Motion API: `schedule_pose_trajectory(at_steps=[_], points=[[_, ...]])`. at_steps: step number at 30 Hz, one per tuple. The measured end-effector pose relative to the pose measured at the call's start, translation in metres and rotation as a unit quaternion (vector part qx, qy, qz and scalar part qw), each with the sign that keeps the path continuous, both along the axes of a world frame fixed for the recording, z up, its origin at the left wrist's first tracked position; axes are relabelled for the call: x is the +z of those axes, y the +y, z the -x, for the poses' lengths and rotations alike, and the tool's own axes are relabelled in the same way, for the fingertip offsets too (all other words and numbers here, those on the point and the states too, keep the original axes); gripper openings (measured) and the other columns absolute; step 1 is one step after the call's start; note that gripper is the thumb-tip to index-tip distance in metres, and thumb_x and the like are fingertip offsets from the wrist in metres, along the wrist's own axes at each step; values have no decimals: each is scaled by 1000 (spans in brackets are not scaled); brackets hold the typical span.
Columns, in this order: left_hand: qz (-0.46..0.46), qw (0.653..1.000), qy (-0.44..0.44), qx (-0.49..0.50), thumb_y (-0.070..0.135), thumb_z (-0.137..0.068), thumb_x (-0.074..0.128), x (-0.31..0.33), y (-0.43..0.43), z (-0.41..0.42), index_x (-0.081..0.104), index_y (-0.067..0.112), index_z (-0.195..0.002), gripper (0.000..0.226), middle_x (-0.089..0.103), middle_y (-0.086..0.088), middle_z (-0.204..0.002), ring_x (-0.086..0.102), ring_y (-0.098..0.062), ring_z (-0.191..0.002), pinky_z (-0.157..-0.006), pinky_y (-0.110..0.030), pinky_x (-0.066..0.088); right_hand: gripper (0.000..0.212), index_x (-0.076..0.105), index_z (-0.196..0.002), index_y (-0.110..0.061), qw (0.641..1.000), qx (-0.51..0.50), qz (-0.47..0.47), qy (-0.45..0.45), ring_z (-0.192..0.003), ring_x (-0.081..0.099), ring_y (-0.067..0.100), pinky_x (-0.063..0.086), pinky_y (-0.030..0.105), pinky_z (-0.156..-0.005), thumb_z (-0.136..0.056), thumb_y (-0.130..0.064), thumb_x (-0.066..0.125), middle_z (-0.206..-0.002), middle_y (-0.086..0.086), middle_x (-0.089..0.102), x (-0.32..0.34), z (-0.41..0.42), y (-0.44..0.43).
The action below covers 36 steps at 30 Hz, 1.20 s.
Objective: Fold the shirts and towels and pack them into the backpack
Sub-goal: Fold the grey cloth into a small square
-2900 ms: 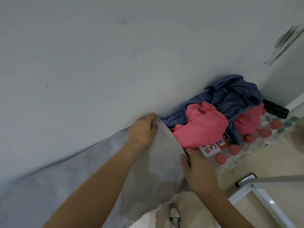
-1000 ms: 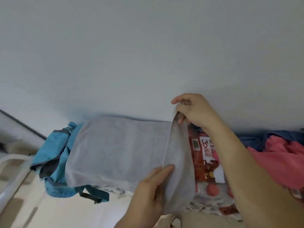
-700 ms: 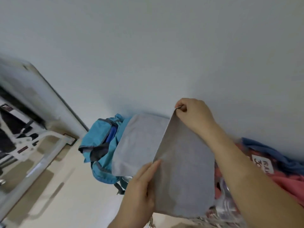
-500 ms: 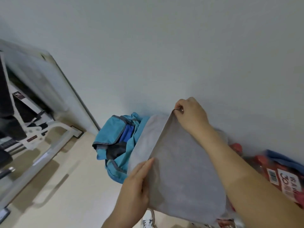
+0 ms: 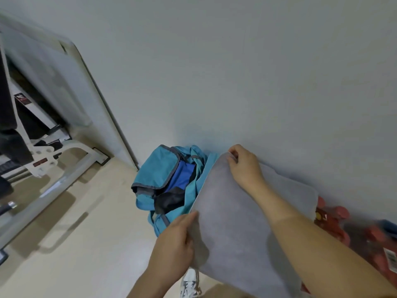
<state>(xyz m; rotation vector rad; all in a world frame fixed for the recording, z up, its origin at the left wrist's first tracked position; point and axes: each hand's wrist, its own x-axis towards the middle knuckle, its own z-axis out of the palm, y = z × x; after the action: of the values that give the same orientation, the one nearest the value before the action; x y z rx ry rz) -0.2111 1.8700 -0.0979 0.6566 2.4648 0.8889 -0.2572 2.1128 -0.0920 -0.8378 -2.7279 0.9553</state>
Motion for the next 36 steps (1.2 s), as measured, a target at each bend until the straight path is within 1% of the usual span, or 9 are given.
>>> schedule_pose_trajectory(at_steps=[4,8,10,15,20,23,26,29,36], points=[[72,994,83,-13,18,-78,42,4,6,12,59,33,-121,49,57,14,-115,57,-16,-101,-76,-30,50,18,60,-109,-16,1000,-9,-18,2,-99,60,25,50,42,-86,-94,-20,52,-109,5,65,-13,3,0],[-18,985,171,-16,12,-87,48,18,44,57,67,26,-110,33,64,12,-104,54,-12,-90,-73,-24,42,8,64,-94,-16,997,-38,-18,61,-86,60,22,50,39,-78,-91,-18,56,-93,3,65,-22,-1,-5],[-51,991,126,-1,12,-92,45,24,81,92,66,21,-115,33,68,6,-108,59,-16,-95,-77,-28,45,5,64,-89,-19,995,-35,-13,94,-83,61,20,50,34,-76,-88,-15,61,-89,-1,66,-24,-7,-6],[10,1000,0,-19,24,-93,52,5,155,149,65,16,-114,26,67,-4,-115,60,-23,-107,-88,-30,46,8,68,-90,-12,992,-1,-36,117,-82,57,15,37,17,-72,-86,-8,63,-89,2,68,-20,-23,-5],[28,998,-52,10,38,-82,70,-13,171,159,61,17,-115,40,65,-4,-113,61,-21,-104,-91,-33,48,15,70,-95,-15,990,-14,-33,134,-82,58,10,38,14,-73,-90,-20,58,-92,-1,70,-20,-23,4],[-40,990,-124,51,27,-77,76,-13,174,160,64,15,-110,37,69,-3,-99,65,-19,-92,-88,-34,52,17,70,-104,-22,994,-31,-8,102,-86,56,3,40,13,-77,-93,-21,57,-99,-10,68,-14,-20,11],[-124,974,-169,85,13,-80,74,-6,174,155,67,9,-106,27,63,1,-80,61,-13,-75,-78,-25,52,15,68,-104,-18,992,-50,58,99,-82,54,-1,35,-1,-72,-94,-19,57,-93,-13,63,-3,-14,16],[-227,942,-232,84,6,-82,72,12,166,145,70,8,-102,21,66,-2,-83,62,-11,-77,-75,-18,52,7,69,-93,-15,978,-74,143,135,-79,59,-1,41,2,-71,-91,-14,62,-88,-9,67,8,-10,21],[-330,870,-358,80,3,-88,62,34,154,124,71,-1,-100,15,73,-17,-94,70,-22,-86,-79,-29,57,13,66,-83,-22,957,-108,207,172,-76,59,2,47,10,-70,-84,-10,70,-84,-14,66,18,-10,27]])
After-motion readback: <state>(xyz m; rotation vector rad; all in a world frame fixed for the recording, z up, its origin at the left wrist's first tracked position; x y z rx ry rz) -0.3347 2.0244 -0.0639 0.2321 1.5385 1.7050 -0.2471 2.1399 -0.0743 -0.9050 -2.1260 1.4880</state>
